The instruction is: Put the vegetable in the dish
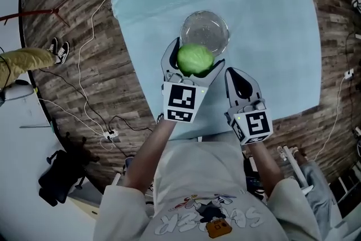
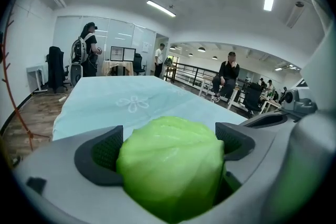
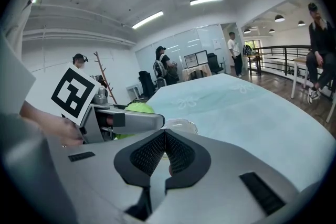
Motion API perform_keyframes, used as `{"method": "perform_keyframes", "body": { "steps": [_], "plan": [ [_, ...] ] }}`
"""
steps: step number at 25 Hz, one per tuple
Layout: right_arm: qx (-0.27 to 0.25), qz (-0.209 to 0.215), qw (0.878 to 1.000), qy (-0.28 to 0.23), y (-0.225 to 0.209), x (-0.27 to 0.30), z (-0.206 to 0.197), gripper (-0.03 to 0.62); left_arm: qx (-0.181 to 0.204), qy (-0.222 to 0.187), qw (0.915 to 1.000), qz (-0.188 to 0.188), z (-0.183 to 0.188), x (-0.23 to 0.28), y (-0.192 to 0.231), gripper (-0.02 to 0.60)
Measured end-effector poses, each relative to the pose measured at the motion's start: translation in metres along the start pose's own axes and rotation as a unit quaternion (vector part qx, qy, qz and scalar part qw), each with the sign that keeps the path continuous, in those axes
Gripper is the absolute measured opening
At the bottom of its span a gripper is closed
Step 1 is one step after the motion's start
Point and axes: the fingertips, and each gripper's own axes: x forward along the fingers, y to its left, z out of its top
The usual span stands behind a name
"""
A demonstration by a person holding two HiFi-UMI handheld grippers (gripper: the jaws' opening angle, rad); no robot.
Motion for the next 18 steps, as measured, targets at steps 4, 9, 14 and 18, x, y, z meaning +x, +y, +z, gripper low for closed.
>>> {"method": "perform_keyframes", "body": {
  "steps": [4, 9, 14, 18],
  "plan": [
    [0.006, -0.011, 1.0, 0.003, -0.011, 0.01, -0.004, 0.018, -0.001, 0.013, 0.9999, -0.001, -0.008, 0.019, 0.009, 0.552],
    [0.005, -0.014, 1.0, 0.008, -0.022, 0.022, -0.009, 0.018, -0.006, 0.024, 0.9997, -0.003, -0.016, 0.045, 0.014, 0.552],
    [0.013, -0.02, 1.0, 0.014, -0.028, 0.024, -0.017, 0.018, -0.012, 0.045, 0.9989, -0.009, -0.025, 0.069, 0.012, 0.552],
    [0.015, -0.019, 1.0, 0.017, -0.032, 0.028, -0.019, 0.018, -0.005, 0.063, 0.998, -0.002, -0.03, 0.088, 0.015, 0.552]
  ]
}}
